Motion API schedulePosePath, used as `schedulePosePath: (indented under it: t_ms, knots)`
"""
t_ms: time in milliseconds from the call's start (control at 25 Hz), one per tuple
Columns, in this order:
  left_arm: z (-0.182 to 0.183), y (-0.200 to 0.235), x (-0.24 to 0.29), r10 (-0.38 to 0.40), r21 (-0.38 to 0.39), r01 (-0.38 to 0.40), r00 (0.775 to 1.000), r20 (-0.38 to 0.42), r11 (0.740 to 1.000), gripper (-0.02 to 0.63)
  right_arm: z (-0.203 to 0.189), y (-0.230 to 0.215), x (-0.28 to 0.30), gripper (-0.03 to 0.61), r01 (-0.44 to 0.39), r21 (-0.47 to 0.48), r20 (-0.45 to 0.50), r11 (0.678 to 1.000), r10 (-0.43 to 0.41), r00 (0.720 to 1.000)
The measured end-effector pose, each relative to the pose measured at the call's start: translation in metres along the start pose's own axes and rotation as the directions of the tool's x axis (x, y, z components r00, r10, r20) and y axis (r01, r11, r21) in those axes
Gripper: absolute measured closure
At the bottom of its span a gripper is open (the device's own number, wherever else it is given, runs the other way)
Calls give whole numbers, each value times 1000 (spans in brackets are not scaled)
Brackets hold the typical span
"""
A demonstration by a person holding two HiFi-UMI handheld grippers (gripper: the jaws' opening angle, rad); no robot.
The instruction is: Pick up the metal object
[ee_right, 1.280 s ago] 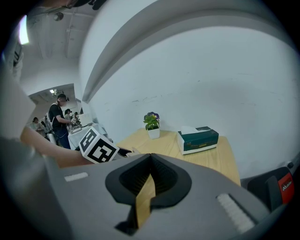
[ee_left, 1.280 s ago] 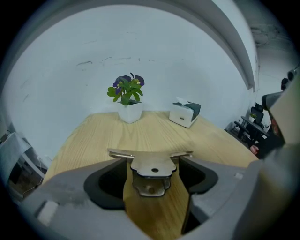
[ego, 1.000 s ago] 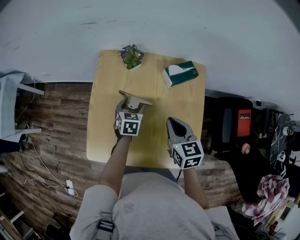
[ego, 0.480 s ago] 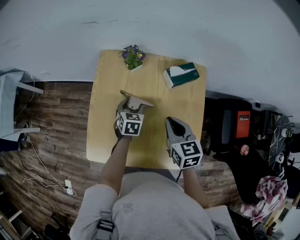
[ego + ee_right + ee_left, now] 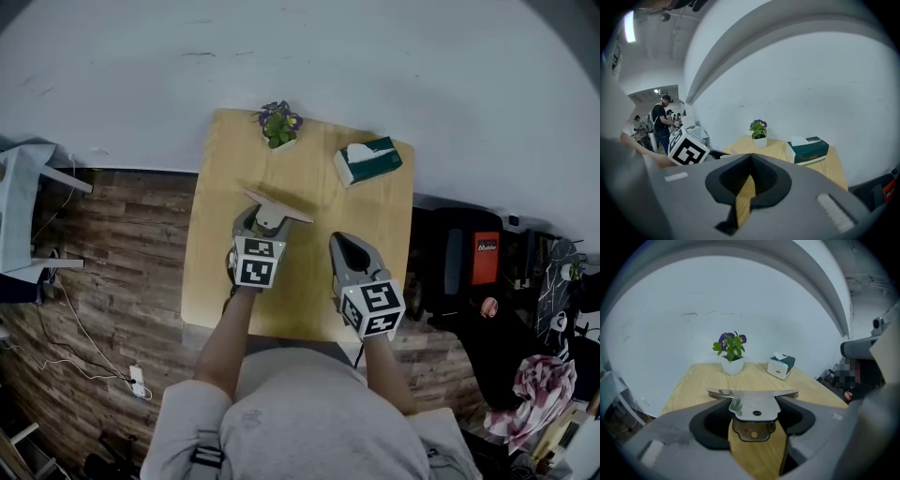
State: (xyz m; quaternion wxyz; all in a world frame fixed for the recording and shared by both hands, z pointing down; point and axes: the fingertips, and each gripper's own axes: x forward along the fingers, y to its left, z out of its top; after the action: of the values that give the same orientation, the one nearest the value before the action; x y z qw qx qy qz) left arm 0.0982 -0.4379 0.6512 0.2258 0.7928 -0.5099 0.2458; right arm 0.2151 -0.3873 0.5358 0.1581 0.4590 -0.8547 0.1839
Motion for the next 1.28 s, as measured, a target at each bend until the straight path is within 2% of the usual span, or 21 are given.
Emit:
schedulePosePath:
  t_ms: [200,480,840,1280]
  knots:
    - [18,8,-33,-1,33,0,999,54,999,308,21,5,-4,577,40,12,67,999,-41,997]
    - [53,22,-81,3,29,-8,985,175,1000,308,44,22,-10,577,66,-13,129,998,-64,990]
    - [98,39,-144,-3,24,-5,943,332,1000,308,67,53,-21,577,90,-32,200,995,-82,976]
    - [130,50,-210,-34,43,16,884,465,999,308,90,81,-49,577,163,-55,272,985,-142,952]
